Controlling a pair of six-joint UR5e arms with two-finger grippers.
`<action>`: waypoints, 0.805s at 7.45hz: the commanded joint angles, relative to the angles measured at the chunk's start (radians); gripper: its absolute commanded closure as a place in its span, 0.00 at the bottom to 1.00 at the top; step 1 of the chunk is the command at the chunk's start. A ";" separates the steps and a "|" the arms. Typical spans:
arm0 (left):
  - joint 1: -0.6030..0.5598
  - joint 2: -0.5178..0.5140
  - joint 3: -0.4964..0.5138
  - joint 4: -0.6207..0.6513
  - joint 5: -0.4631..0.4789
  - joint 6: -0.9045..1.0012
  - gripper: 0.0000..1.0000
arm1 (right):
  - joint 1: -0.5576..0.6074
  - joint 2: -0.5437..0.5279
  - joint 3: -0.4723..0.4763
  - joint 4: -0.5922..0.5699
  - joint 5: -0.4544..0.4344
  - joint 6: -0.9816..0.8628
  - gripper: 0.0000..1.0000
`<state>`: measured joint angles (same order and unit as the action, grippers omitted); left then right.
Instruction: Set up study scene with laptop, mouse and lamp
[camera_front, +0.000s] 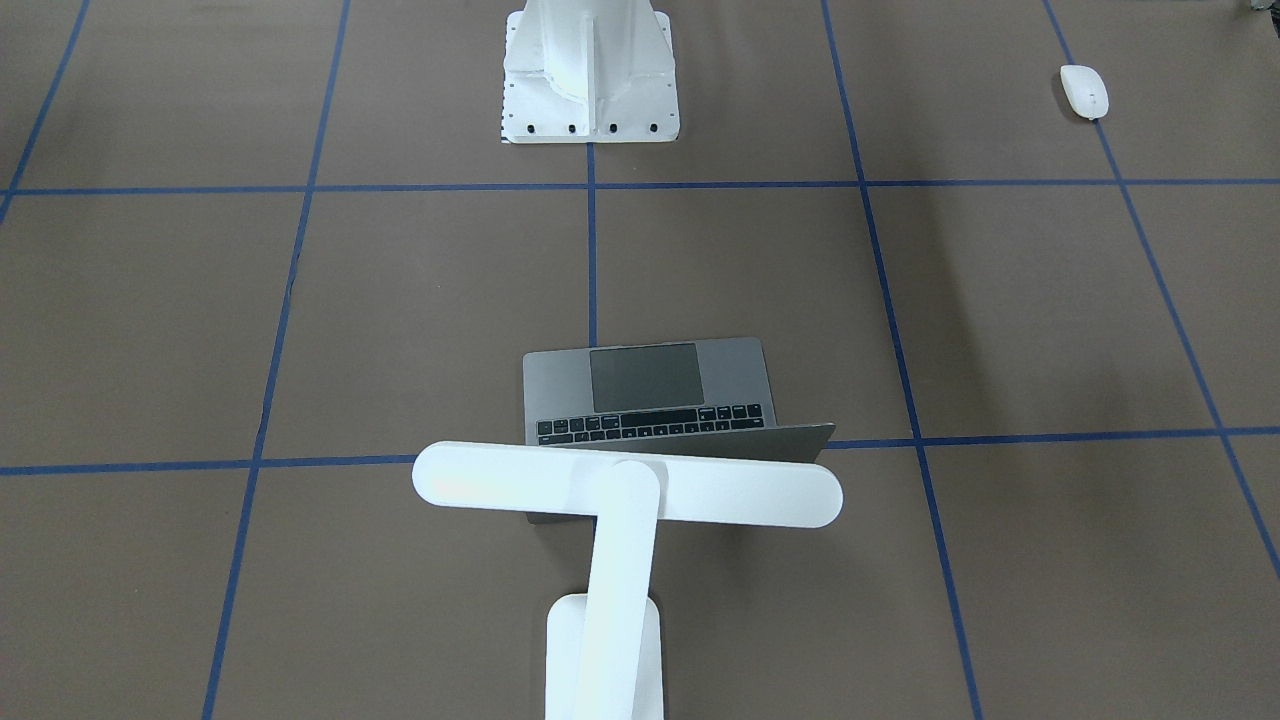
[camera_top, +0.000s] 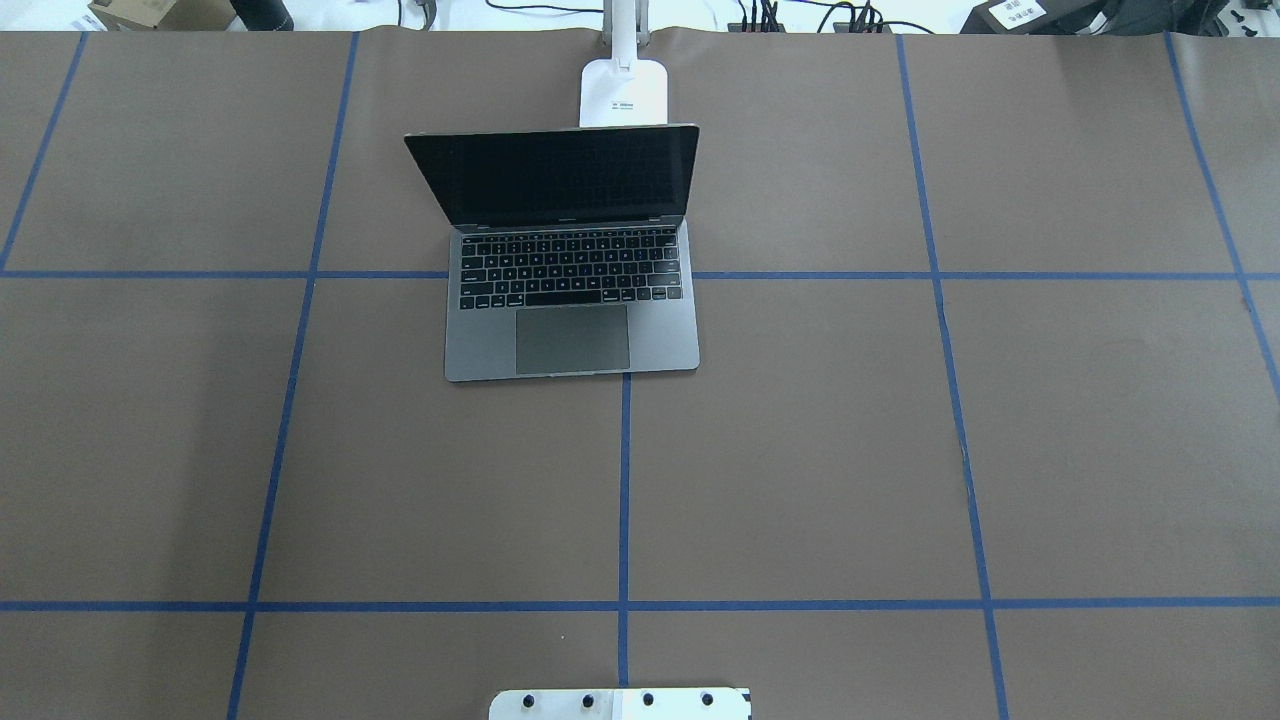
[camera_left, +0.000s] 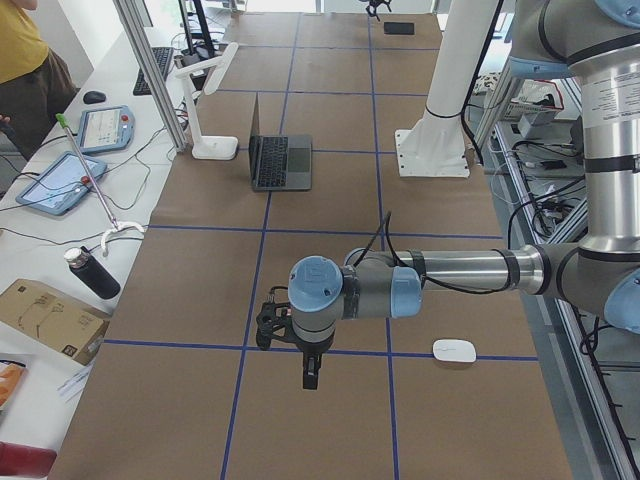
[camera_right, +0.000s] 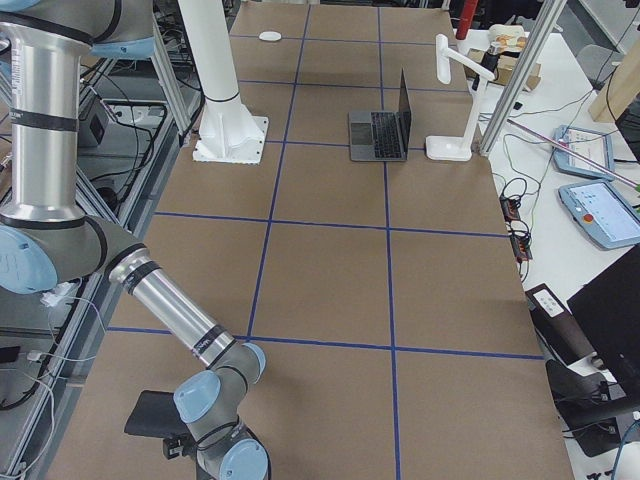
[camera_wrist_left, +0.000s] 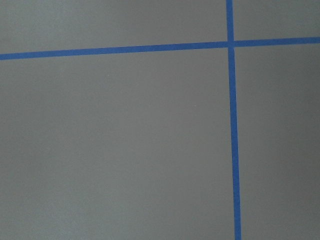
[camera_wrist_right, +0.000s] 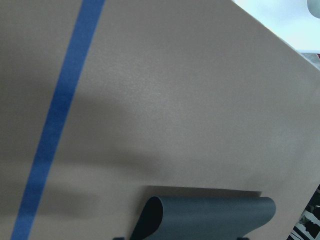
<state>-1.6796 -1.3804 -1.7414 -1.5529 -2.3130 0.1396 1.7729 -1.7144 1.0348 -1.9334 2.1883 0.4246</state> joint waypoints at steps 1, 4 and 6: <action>-0.003 0.020 -0.012 -0.001 -0.005 0.000 0.00 | -0.001 -0.017 -0.005 0.005 0.005 -0.001 0.20; -0.005 0.061 -0.053 0.001 -0.006 0.000 0.00 | -0.001 -0.021 -0.047 0.095 0.001 0.000 0.23; -0.005 0.061 -0.055 0.001 -0.006 0.000 0.00 | -0.001 -0.019 -0.047 0.097 -0.005 0.000 0.27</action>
<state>-1.6842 -1.3209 -1.7937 -1.5524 -2.3193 0.1396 1.7717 -1.7344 0.9912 -1.8432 2.1866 0.4249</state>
